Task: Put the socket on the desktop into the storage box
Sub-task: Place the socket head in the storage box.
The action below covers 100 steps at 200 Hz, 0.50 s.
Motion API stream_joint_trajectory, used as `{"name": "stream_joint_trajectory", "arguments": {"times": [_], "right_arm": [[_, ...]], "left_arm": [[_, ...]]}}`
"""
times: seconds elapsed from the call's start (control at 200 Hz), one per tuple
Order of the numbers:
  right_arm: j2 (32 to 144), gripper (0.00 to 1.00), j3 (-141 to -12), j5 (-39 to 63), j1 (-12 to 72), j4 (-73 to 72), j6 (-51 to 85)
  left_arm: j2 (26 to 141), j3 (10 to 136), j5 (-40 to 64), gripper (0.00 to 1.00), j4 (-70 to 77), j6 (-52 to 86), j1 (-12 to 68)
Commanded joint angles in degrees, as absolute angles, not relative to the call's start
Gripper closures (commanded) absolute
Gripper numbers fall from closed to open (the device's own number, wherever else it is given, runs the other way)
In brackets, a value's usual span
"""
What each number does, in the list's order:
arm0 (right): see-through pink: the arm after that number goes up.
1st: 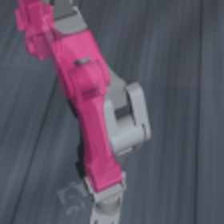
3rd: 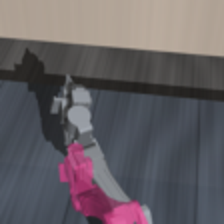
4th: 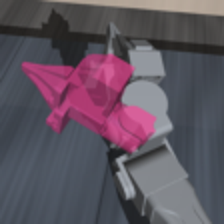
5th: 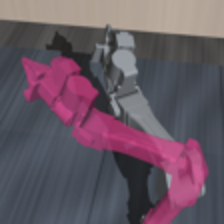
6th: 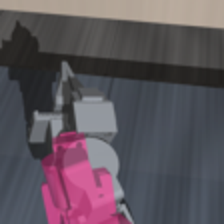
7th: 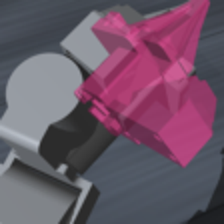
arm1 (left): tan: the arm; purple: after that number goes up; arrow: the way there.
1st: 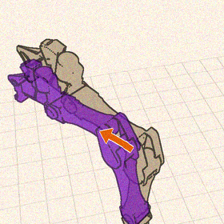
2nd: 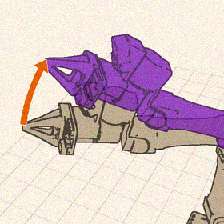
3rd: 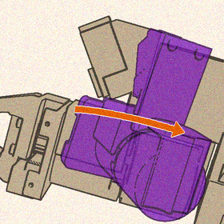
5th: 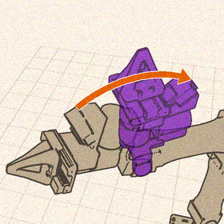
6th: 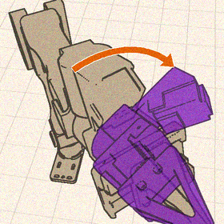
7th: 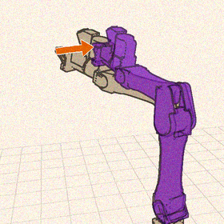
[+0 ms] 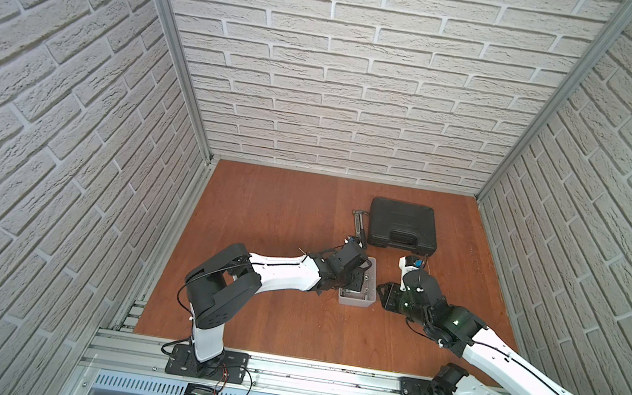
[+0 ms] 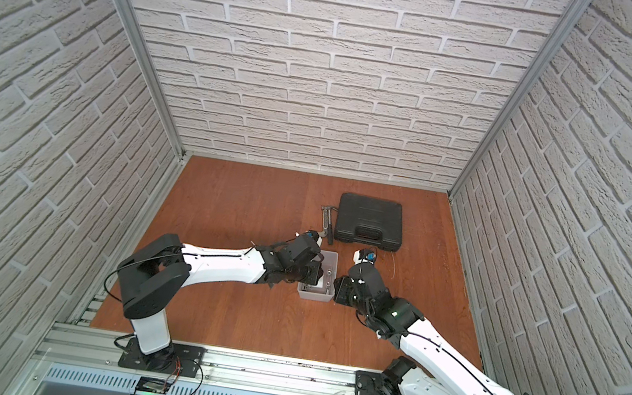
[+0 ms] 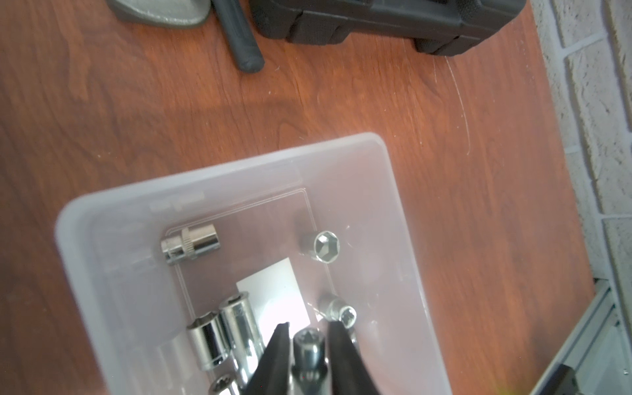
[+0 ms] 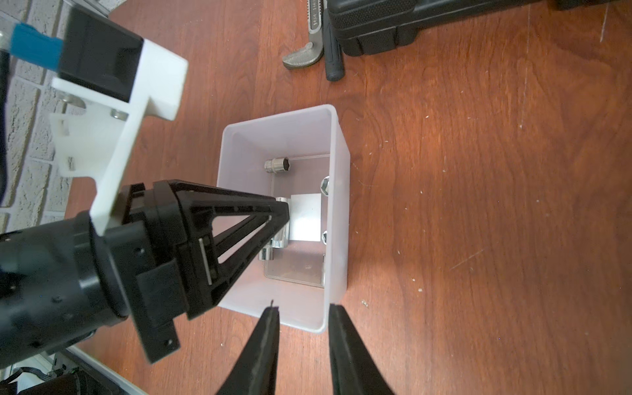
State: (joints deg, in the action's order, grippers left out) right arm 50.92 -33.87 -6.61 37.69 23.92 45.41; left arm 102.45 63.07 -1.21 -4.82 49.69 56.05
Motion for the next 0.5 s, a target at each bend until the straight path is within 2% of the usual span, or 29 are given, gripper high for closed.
{"name": "stream_joint_trajectory", "arguments": {"times": [0.0,0.085,0.215,0.495], "right_arm": [[50.05,0.69,-35.36,-7.19,37.52,24.45,44.06],[50.1,0.69,-35.41,-7.12,37.45,24.26,43.86],[50.86,0.69,-35.58,-6.46,37.44,23.28,43.68],[53.59,0.69,-35.86,-3.86,37.77,19.71,43.42]], "left_arm": [[102.16,64.95,-2.76,0.59,-5.17,49.17,56.43],[101.35,65.07,-4.06,0.54,-5.97,48.42,56.5],[98.7,64.41,-6.19,0.53,-6.85,47.45,56.82],[80.66,57.79,-16.89,0.54,-8.83,43.69,58.18]]}}
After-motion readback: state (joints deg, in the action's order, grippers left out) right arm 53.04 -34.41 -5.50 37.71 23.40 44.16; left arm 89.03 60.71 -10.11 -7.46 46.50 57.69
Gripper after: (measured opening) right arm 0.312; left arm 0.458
